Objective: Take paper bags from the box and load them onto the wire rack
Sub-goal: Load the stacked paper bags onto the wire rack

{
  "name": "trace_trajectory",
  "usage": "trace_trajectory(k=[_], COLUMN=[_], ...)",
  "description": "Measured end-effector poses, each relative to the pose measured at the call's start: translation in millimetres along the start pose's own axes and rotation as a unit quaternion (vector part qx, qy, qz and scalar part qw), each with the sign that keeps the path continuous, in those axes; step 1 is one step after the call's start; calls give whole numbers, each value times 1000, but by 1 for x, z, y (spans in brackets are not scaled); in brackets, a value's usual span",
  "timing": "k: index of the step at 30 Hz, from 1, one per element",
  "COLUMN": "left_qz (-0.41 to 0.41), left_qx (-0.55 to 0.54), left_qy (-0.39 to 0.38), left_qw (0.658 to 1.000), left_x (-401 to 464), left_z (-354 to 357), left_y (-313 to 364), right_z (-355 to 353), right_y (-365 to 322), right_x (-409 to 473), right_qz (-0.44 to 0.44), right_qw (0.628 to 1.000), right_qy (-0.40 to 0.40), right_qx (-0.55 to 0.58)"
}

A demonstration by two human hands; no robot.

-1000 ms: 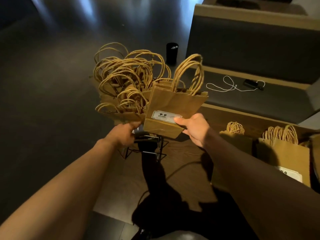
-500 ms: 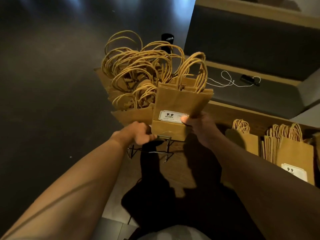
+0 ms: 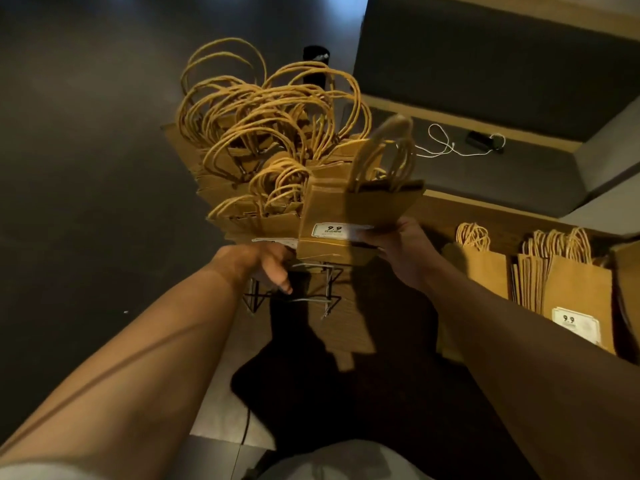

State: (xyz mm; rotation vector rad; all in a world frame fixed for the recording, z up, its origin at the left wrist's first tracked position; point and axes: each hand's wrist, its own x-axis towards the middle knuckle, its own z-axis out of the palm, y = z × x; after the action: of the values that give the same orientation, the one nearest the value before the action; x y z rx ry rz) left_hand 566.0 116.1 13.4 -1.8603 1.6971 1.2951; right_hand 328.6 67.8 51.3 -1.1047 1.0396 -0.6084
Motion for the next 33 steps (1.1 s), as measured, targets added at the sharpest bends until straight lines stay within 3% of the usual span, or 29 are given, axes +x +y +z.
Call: trace_trajectory(k=[7,13,20,25,31,33], left_qz=[-2,-10,15,21,82,101], left_qx=[-75,-65,29,36,-149,-200], left_qy=[53,20,-7,5,-12,39], left_qw=[996,998,999,999,985,974], left_x=[-9,-9,-2,5,-4,-6], left_z=[-8,-7,1,4,2,-1], left_y=[-19,-12,-3,-10,-8,-19], right_z=[20,-22,-43,-24,23,32], right_y=[18,6,4,8,21,26], right_x=[1,2,-3,-3,-6,-5], right_qz=[7,15,22,42,10,2], right_qw=[1000,999,999,999,998,999], right_qy=[-17,-6,17,-9,-68,-48], right_qx=[-1,28,-36,11,2,-7])
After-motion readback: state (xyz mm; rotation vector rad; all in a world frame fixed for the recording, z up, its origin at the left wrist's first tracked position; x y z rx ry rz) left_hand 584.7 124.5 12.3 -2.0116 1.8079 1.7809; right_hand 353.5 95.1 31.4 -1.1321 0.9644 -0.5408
